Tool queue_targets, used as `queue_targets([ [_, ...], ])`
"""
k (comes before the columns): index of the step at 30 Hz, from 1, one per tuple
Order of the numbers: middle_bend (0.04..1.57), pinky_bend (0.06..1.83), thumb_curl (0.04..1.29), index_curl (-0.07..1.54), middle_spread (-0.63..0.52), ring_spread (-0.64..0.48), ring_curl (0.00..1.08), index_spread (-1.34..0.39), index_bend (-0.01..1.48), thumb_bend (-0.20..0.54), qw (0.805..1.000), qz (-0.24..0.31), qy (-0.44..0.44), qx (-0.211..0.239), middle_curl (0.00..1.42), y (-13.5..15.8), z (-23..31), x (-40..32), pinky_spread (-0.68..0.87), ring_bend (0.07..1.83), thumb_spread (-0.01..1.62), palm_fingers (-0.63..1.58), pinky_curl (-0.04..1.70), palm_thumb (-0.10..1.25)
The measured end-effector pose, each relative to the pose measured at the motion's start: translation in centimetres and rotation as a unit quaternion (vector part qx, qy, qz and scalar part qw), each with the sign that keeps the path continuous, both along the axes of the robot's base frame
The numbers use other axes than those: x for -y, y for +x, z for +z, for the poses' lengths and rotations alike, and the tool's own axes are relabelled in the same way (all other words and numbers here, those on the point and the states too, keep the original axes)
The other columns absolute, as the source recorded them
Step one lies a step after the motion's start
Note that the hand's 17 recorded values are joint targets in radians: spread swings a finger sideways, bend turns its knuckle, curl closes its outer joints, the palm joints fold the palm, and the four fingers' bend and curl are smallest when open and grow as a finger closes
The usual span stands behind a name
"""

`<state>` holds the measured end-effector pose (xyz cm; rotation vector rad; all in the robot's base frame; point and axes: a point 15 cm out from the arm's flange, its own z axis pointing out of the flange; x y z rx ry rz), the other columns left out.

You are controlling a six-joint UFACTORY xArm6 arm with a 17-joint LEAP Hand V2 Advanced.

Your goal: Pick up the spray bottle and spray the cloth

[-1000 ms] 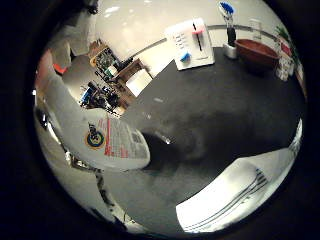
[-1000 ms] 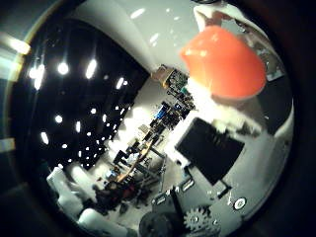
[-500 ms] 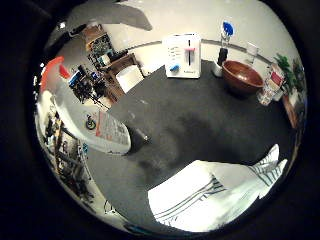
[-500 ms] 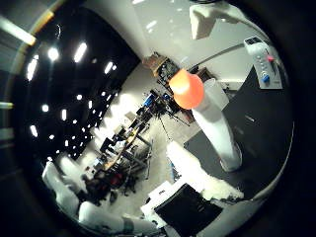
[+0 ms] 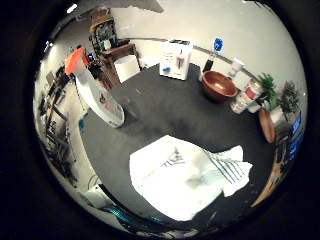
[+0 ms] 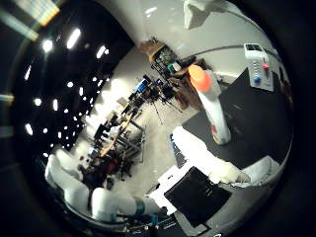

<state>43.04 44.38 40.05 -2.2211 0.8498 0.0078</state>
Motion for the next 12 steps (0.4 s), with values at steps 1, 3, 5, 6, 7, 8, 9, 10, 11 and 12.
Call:
queue_targets([
  [1,0.20,0.68,0.50,0.36,-0.09,0.28,0.15,-0.53,0.36,-0.029,1.000,-0.009,-0.009,0.002,0.31,0.3,0.2,1.0,0.68,0.32,0.93,0.32,0.17,0.65],
  [3,0.19,0.67,0.50,0.36,-0.09,0.28,0.15,-0.53,0.35,-0.028,0.999,-0.026,-0.022,0.010,0.31,1.1,1.0,2.9,0.68,0.30,0.93,0.33,0.16,0.65],
  [5,0.18,0.64,0.50,0.36,-0.10,0.28,0.16,-0.54,0.35,-0.028,0.999,-0.040,-0.029,0.023,0.31,1.8,2.0,4.6,0.68,0.28,0.92,0.33,0.15,0.66],
  [6,0.18,0.64,0.50,0.36,-0.10,0.28,0.16,-0.54,0.34,-0.028,0.998,-0.047,-0.032,0.028,0.30,2.2,2.4,5.4,0.68,0.27,0.92,0.33,0.15,0.66],
  [7,0.18,0.63,0.51,0.36,-0.10,0.28,0.16,-0.54,0.34,-0.027,0.998,-0.053,-0.037,0.029,0.30,2.5,2.2,6.0,0.68,0.26,0.92,0.34,0.15,0.67],
  [8,0.18,0.63,0.51,0.36,-0.10,0.28,0.16,-0.54,0.34,-0.028,0.997,-0.058,-0.044,0.027,0.30,2.6,1.7,6.6,0.68,0.26,0.92,0.34,0.15,0.67],
  [9,0.18,0.62,0.51,0.36,-0.10,0.28,0.16,-0.54,0.33,-0.027,0.996,-0.062,-0.051,0.026,0.29,2.6,1.2,7.1,0.68,0.25,0.93,0.34,0.15,0.67],
  [10,0.18,0.62,0.51,0.36,-0.10,0.28,0.17,-0.54,0.33,-0.029,0.996,-0.066,-0.056,0.029,0.29,2.7,1.3,7.6,0.68,0.25,0.92,0.35,0.15,0.67],
  [11,0.18,0.62,0.51,0.36,-0.10,0.28,0.17,-0.54,0.33,-0.029,0.995,-0.072,-0.060,0.032,0.29,2.8,1.3,8.2,0.68,0.25,0.92,0.35,0.15,0.67],
  [12,0.18,0.61,0.51,0.36,-0.11,0.28,0.17,-0.54,0.33,-0.029,0.994,-0.079,-0.063,0.034,0.28,3.0,1.4,8.9,0.68,0.24,0.92,0.35,0.15,0.67],
])
